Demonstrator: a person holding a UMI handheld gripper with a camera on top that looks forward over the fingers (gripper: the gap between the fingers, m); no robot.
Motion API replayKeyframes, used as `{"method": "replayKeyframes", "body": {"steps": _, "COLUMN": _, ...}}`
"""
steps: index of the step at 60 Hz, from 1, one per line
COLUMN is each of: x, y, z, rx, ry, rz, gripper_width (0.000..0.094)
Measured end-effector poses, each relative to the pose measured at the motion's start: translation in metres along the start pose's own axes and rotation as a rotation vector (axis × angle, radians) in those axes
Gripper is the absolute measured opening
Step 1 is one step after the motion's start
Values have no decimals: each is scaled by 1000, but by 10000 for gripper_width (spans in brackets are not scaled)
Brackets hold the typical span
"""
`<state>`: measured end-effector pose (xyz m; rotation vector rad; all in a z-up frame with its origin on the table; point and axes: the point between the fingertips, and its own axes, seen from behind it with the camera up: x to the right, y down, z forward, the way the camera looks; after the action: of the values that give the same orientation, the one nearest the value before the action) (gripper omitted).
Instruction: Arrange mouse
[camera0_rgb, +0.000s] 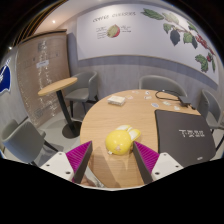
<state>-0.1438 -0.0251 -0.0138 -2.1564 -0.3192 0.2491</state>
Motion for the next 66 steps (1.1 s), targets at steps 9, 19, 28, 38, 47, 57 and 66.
{"method": "replayKeyframes", "body": {"steps": 9, "x": 9, "y": -19, "z": 31, "rx": -4, "ry": 79, "rz": -6, "gripper_width": 785}}
{"method": "replayKeyframes", "body": {"steps": 19, "x": 10, "y": -35, "z": 53, "rx": 59, "ry": 97, "rz": -18, "gripper_width": 442}}
{"method": "replayKeyframes", "body": {"steps": 28, "x": -6, "y": -61, "z": 24, "rx": 120, "ry": -24, "rz": -23, "gripper_width": 368}}
{"method": "replayKeyframes", "body": {"steps": 38, "x": 80, "y": -161, "z": -76, "rx": 381, "ry": 81, "rz": -48, "gripper_width": 367}}
{"method": "replayKeyframes", "body": {"steps": 47, "x": 210, "y": -124, "z": -73, "rx": 272, "ry": 263, "rz": 54, "gripper_width": 365}}
{"method": "replayKeyframes", "body": {"steps": 57, "x": 264, "y": -36, "z": -24, "rx": 20, "ry": 283, "rz": 122, "gripper_width": 365}}
{"method": "replayKeyframes", "body": {"steps": 66, "x": 271, "y": -12, "z": -18, "rx": -49, "ry": 242, "rz": 109, "gripper_width": 473}}
